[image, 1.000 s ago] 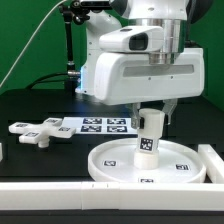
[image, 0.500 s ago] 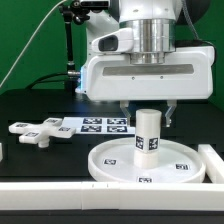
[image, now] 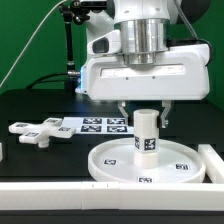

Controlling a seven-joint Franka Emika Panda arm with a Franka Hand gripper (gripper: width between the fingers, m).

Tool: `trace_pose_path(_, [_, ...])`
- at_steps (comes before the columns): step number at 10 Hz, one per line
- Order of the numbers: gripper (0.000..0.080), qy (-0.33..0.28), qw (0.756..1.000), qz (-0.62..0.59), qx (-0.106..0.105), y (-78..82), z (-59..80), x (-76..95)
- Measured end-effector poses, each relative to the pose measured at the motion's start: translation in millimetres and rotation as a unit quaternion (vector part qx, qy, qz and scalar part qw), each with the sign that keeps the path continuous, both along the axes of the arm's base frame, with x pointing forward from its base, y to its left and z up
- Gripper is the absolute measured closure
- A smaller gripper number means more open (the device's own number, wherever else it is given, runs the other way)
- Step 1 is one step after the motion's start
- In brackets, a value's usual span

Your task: Assemble round table

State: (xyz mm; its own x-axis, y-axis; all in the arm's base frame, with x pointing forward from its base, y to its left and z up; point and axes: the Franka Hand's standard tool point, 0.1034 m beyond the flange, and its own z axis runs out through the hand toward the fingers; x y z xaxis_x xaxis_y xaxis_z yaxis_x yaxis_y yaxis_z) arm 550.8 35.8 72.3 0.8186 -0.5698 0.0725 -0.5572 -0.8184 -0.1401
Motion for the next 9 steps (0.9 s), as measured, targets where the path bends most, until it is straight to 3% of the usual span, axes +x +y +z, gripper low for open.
trace_pose_path(3, [0.0384, 0.009, 0.986, -0.163, 0.041, -3.3, 0.6, 0.3])
trace_pose_path(5, [0.0384, 0.027, 0.947, -0.310, 0.073, 2.9, 0.2, -1.5])
trace_pose_path(9, [0.0384, 0.044, 0.876, -0.467, 0.108, 6.9, 0.4, -1.0])
